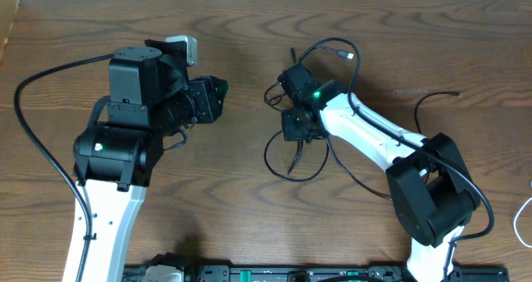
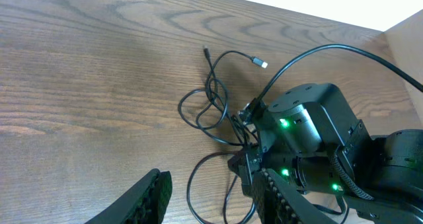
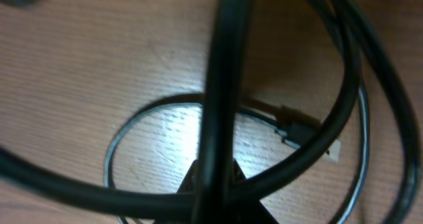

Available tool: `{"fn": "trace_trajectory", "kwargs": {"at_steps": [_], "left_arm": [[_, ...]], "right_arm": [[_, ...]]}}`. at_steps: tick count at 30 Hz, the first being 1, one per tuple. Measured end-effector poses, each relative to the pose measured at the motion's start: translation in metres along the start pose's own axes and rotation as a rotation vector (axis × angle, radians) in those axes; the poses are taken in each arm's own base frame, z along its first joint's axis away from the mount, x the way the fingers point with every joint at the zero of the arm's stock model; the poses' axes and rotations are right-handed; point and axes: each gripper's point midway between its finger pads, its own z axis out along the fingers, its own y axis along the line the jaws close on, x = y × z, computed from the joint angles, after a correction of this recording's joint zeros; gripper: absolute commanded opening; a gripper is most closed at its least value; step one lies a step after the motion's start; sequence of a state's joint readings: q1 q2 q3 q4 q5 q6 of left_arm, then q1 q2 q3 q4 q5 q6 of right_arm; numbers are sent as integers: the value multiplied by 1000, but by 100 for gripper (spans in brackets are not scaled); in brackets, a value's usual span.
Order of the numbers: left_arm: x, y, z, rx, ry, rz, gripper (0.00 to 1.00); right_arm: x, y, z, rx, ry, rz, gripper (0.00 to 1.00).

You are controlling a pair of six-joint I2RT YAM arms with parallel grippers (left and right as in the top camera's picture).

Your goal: Untangle cables

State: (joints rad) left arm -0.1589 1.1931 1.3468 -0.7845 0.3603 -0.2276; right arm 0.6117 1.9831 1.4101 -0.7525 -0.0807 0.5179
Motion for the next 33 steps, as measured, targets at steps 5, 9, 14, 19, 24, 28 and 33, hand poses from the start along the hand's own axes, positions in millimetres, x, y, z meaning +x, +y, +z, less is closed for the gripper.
{"fn": "trace_trajectory", "kwargs": {"at_steps": [5, 9, 14, 19, 24, 28, 33], "left_arm": [[0, 0, 0, 0, 0, 0, 45], [1, 0, 0, -1, 2, -1, 45], [3, 1, 0, -4, 13, -4, 45], [4, 1, 0, -4, 15, -5, 45], [5, 1, 0, -5, 18, -6, 45], [5, 1, 0, -6, 19, -6, 45], [5, 1, 0, -5, 19, -6, 45]], "right_arm": [[-5, 4, -5, -21, -23, -37, 1], [-20, 1, -33, -34, -66, -42, 1], [-74, -4, -131, -83, -253, -36, 1], [-105, -9, -254, -120, -468, -62, 1], [-111, -17, -356, -144, -658, -76, 1], [-105, -20, -408, -168, -758, -92, 1], [-94, -8, -428, -241, -777, -144, 1]]}}
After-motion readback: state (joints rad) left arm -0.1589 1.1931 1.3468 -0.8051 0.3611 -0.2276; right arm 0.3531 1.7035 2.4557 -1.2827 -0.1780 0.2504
